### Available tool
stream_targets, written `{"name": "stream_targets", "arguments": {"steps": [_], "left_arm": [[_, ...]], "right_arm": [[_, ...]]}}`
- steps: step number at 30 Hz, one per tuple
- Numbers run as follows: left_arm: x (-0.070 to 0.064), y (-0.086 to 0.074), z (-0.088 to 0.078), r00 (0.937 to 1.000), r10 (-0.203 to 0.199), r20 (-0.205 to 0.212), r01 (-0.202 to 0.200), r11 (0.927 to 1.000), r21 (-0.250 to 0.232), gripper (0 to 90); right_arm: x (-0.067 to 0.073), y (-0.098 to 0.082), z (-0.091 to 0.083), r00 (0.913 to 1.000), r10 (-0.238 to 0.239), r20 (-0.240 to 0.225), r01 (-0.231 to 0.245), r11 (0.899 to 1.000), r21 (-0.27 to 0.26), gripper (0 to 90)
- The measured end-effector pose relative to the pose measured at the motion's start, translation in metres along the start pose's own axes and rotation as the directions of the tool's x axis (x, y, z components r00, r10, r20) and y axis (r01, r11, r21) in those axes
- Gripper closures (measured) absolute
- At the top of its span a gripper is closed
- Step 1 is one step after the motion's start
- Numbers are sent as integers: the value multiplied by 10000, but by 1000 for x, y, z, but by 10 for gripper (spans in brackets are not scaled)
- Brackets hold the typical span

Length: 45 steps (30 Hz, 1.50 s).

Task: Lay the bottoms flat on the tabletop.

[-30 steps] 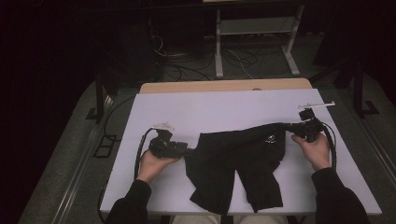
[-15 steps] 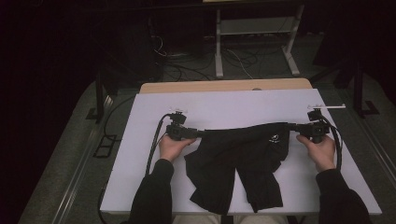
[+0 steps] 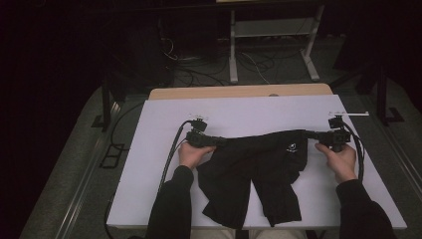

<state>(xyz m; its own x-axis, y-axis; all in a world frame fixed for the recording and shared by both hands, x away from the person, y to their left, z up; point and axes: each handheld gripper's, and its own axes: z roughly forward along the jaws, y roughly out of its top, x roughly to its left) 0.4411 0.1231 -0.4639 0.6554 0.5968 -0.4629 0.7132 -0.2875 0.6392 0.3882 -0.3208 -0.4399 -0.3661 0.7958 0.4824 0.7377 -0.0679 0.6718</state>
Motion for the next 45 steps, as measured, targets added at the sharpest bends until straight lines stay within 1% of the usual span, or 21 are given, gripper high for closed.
{"name": "stream_targets", "arguments": {"steps": [1,2,3,6,8,10,12,14,16,18,20,22,24,26,31,35,36,38,41,43,45], "left_arm": [[-1,1,3,9999,112,-23,-112,9998,186,771],[-2,1,3,9999,107,-98,-105,9998,193,845],[-3,1,3,9997,72,-216,-69,9998,167,852],[-1,2,-4,9994,-68,-328,72,9999,129,860],[0,3,-12,9991,-76,-422,78,10000,60,861],[1,5,-23,9982,51,-593,-52,10000,-25,861],[2,8,-34,9980,68,-632,-80,9998,-179,861],[3,11,-45,9966,120,-820,-144,9995,-289,862],[6,16,-56,9942,173,-1058,-201,9995,-252,861],[8,20,-67,9928,118,-1188,-182,9985,-523,861],[9,26,-75,9918,168,-1269,-261,9971,-721,861],[11,34,-82,9897,295,-1402,-395,9968,-694,861],[14,42,-86,9863,415,-1597,-534,9960,-712,860],[19,50,-90,9843,395,-1720,-538,9954,-793,860],[33,74,-98,9756,479,-2142,-679,9939,-870,860],[41,98,-105,9701,505,-2375,-797,9901,-1153,860],[42,104,-107,9680,581,-2442,-889,9891,-1171,859],[42,115,-111,9656,628,-2524,-1008,9850,-1404,859],[41,129,-117,9607,702,-2686,-1184,9787,-1675,859],[39,136,-118,9571,803,-2784,-1305,9773,-1670,858],[36,141,-117,9553,850,-2831,-1384,9749,-1743,858]], "right_arm": [[0,0,0,10000,11,-33,-11,10000,9,867],[1,0,1,10000,16,-90,-16,10000,40,867],[1,0,1,9999,17,-107,-16,10000,62,867],[0,0,2,9997,50,-238,-46,9999,150,867],[-1,1,3,9991,186,-377,-180,9997,167,867],[-1,3,5,9977,279,-611,-270,9995,147,867],[1,6,8,9967,189,-786,-176,9997,165,867],[5,13,12,9927,123,-1197,-85,9994,322,865],[11,21,14,9879,-91,-1547,132,9996,252,865],[17,31,19,9841,-145,-1770,186,9996,216,865],[22,43,24,9851,-276,-1696,324,9991,256,865],[24,56,31,9850,-244,-1706,309,9989,357,863],[25,69,37,9860,-280,-1646,334,9990,301,863],[26,80,44,9851,-365,-1682,406,9990,212,863],[26,100,66,9885,-460,-1441,526,9977,424,860],[26,116,80,9908,-392,-1292,442,9984,357,860],[27,121,81,9919,-432,-1198,471,9984,300,861],[32,134,82,9933,-629,-973,643,9979,112,861],[39,152,77,9928,-978,-697,961,9950,-275,862],[43,163,74,9916,-1166,-557,1143,9926,-422,862],[47,170,71,9908,-1291,-406,1269,9905,-532,862]]}}
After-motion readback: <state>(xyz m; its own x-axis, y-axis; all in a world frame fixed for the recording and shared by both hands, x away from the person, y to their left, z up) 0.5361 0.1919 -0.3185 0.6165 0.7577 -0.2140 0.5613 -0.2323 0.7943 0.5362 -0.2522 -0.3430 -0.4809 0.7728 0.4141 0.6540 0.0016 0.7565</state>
